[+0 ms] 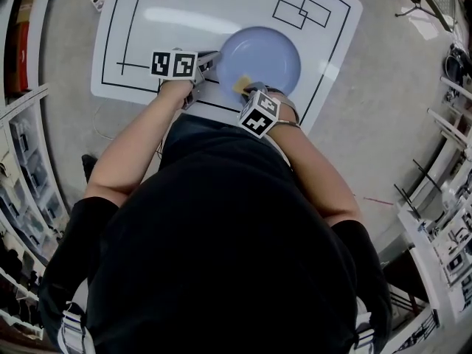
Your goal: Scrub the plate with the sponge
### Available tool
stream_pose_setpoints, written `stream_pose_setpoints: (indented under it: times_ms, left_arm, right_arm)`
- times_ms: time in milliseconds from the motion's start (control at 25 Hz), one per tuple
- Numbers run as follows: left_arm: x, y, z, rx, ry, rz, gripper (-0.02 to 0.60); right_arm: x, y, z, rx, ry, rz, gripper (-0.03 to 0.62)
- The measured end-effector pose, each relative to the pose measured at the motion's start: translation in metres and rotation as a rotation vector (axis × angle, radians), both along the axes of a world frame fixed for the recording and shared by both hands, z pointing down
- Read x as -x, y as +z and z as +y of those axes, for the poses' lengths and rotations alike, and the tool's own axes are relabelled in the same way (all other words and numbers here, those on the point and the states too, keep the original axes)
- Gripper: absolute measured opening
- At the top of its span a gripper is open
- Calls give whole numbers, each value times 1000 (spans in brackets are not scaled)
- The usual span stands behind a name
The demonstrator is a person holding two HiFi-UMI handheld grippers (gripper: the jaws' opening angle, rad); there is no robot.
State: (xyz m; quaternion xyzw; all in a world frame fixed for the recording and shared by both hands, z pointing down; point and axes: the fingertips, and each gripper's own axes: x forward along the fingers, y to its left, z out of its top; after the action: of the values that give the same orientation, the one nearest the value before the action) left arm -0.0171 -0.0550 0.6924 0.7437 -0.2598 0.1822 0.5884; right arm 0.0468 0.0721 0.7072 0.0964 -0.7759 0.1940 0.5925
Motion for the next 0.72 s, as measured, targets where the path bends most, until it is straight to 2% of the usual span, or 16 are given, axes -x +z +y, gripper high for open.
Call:
stream_pose_setpoints:
  times_ms: [280,480,720]
  left_arm:
    - [0,0,1,-1,9,-1,34]
    - [0,0,1,-1,12,2,34]
    - [1,1,2,6,3,17,34]
  right_arm:
    - [40,1,-31,-65,-24,-17,43]
    - [47,2,-63,-126,3,-14,43]
    - [48,-1,-69,-161,2,-8,43]
